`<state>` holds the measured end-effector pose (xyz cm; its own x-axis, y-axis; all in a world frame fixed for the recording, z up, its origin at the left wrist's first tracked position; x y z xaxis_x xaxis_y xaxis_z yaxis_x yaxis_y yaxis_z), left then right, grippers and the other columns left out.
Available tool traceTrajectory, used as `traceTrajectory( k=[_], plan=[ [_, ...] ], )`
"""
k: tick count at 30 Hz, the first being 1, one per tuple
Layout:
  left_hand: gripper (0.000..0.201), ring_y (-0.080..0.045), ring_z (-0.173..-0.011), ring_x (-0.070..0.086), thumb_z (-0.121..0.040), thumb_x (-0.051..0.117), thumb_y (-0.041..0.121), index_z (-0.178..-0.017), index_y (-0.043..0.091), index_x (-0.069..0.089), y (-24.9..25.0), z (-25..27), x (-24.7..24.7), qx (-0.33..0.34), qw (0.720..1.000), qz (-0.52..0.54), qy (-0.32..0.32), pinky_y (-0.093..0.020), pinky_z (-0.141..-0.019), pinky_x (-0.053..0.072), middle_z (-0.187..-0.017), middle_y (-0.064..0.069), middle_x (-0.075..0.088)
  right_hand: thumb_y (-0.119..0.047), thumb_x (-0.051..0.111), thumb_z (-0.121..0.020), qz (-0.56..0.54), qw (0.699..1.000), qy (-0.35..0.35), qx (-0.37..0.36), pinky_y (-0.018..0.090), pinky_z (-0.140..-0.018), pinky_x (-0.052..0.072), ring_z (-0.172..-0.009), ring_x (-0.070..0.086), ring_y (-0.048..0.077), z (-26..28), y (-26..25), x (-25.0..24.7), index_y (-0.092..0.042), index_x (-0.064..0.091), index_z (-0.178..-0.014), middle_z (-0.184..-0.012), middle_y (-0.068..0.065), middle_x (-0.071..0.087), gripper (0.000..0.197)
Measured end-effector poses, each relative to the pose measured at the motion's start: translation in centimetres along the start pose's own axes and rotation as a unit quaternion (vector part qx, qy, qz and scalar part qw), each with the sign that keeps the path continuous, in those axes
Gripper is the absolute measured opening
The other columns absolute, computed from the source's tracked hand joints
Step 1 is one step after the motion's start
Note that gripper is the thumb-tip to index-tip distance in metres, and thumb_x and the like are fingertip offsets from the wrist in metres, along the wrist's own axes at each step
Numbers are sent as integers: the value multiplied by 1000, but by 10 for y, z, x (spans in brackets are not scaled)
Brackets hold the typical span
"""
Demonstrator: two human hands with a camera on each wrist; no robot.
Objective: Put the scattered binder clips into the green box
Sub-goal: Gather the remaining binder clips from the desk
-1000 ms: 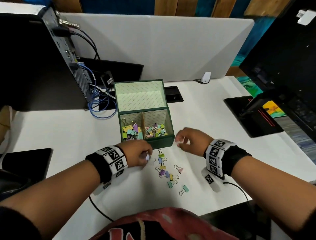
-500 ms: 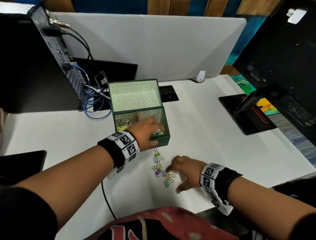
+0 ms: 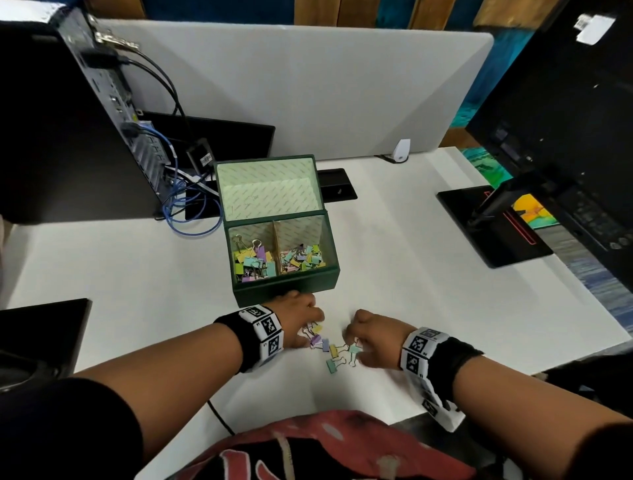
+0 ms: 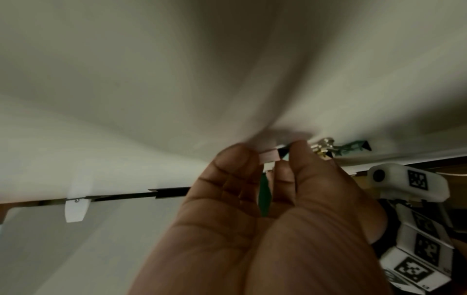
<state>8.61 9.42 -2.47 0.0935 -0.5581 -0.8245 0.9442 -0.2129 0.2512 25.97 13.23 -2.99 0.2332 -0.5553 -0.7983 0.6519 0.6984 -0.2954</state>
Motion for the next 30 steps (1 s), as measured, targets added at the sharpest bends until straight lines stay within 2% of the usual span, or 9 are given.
traceTrajectory(
  k=[3, 6, 9, 12, 17, 23, 26, 28, 30],
  plan=[
    [39, -25, -120, 41, -87, 57, 30, -124, 22, 48, -2, 0, 0, -2, 1000, 15, 13, -36, -97, 41, -133, -4, 42, -16, 63, -78, -24, 1000, -1, 16, 30, -77, 45, -81, 49, 21, -3, 0, -2, -13, 55, -112, -101, 4, 41, 34],
    [30, -25, -112, 48, -87, 56, 24, -117, 19, 52, -1, -1, 1, -4, 999, 25, 20, -33, -90, 44, -127, -6, 47, -16, 66, -75, -53, 998, 5, 36, 30, -76, 46, -77, 48, 19, -5, 4, -3, -13, 55, -108, -98, 2, 40, 35],
    [25, -25, -106, 52, -87, 57, 19, -112, 17, 54, -3, -1, 2, -10, 999, 39, 23, -31, -84, 44, -122, -6, 49, -17, 64, -75, -57, 998, 9, 41, 26, -74, 41, -79, 48, 20, -8, 8, -3, -17, 54, -111, -95, 0, 40, 37],
    [24, -24, -98, 55, -84, 62, 21, -107, 18, 54, -6, 0, 2, -30, 998, 48, 16, -30, -77, 46, -116, -6, 51, -14, 61, -78, -51, 998, 8, 35, 23, -70, 37, -78, 48, 20, -11, 7, -4, -15, 57, -106, -94, 1, 42, 28],
    [21, -23, -89, 55, -80, 65, 18, -97, 14, 55, -12, 2, -2, -50, 996, 69, 17, -30, -74, 46, -109, -6, 55, -13, 61, -78, -37, 998, 22, 39, 25, -68, 38, -77, 47, 20, -16, 5, -7, -7, 58, -100, -100, 11, 52, 23],
    [21, -18, -85, 49, -78, 68, 25, -86, 18, 50, -15, 7, -1, -52, 996, 70, 13, -30, -77, 47, -107, -5, 56, -14, 65, -75, -57, 997, 34, 42, 23, -70, 38, -78, 49, 20, -14, 9, -11, -11, 61, -92, -91, 2, 46, 17],
    [22, -17, -83, 50, -75, 70, 27, -84, 18, 53, -18, 10, 1, -52, 993, 100, 32, -30, -74, 47, -101, -1, 55, -12, 65, -74, -105, 990, 92, 29, 21, -71, 36, -77, 50, 19, -12, 2, -37, -16, 62, -84, -88, 1, 47, 12],
    [18, -16, -83, 52, -73, 69, 24, -85, 18, 58, -18, 14, -3, -56, 986, 136, 78, -26, -70, 45, -93, 6, 51, -11, 66, -73, -140, 977, 161, 15, 22, -72, 37, -75, 50, 18, -12, -7, -65, -20, 60, -81, -85, -1, 47, 13],
    [12, -15, -83, 52, -74, 65, 23, -83, 19, 59, -17, 20, -14, -53, 978, 161, 123, -24, -70, 42, -89, 7, 49, -9, 66, -73, -179, 956, 233, -1, 23, -70, 41, -72, 51, 17, -14, -16, -93, -19, 61, -83, -84, -1, 46, 15]
  ],
)
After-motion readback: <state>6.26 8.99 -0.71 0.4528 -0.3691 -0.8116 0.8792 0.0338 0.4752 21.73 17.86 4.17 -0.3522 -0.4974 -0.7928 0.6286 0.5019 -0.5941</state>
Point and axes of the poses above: each hand's wrist, its own z-axis away from the middle knuckle, its own x-axis out of the palm, y = z × x, the point moved 3 cm from there along -z, towards the middle knuckle
